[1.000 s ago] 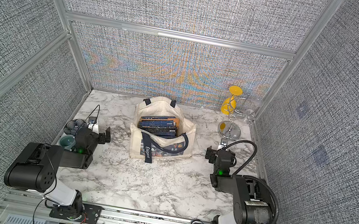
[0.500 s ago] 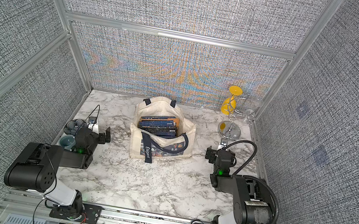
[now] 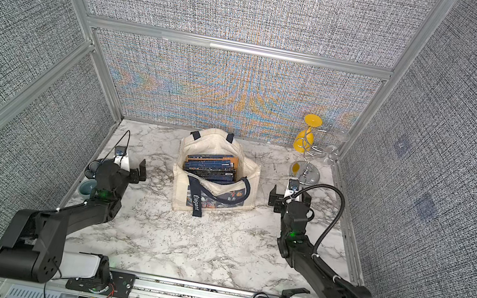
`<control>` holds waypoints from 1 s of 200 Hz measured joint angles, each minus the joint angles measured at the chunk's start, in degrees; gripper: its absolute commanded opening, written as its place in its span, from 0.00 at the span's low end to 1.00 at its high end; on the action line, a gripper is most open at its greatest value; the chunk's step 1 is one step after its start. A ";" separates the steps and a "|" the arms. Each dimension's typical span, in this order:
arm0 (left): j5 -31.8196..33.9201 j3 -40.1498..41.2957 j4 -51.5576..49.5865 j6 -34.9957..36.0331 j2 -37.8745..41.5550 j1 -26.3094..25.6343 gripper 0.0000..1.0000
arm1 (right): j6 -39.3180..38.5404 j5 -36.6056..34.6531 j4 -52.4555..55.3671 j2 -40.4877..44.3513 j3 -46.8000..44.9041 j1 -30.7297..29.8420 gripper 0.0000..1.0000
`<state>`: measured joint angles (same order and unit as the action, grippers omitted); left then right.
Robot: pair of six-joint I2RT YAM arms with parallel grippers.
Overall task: Take out the books from the canvas bag
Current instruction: Adjust the canvas bag at the center of the board.
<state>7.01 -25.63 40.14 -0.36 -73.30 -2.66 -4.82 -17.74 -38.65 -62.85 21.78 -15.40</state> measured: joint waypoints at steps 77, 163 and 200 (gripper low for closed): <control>-0.72 -1.77 -8.72 -35.74 13.68 -1.46 1.00 | 21.75 15.19 15.15 5.86 16.61 -0.83 0.99; -11.85 -17.75 -18.82 -43.41 8.00 -8.98 1.00 | 25.59 24.20 34.91 -6.05 42.56 -3.04 0.95; -8.87 -25.22 -32.87 -41.31 4.92 -11.13 0.99 | 24.35 26.12 46.69 -15.61 52.94 -4.42 0.92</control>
<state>-1.87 -50.85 7.27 -41.67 -68.38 -13.78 19.53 8.38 8.03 -78.46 74.72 -19.81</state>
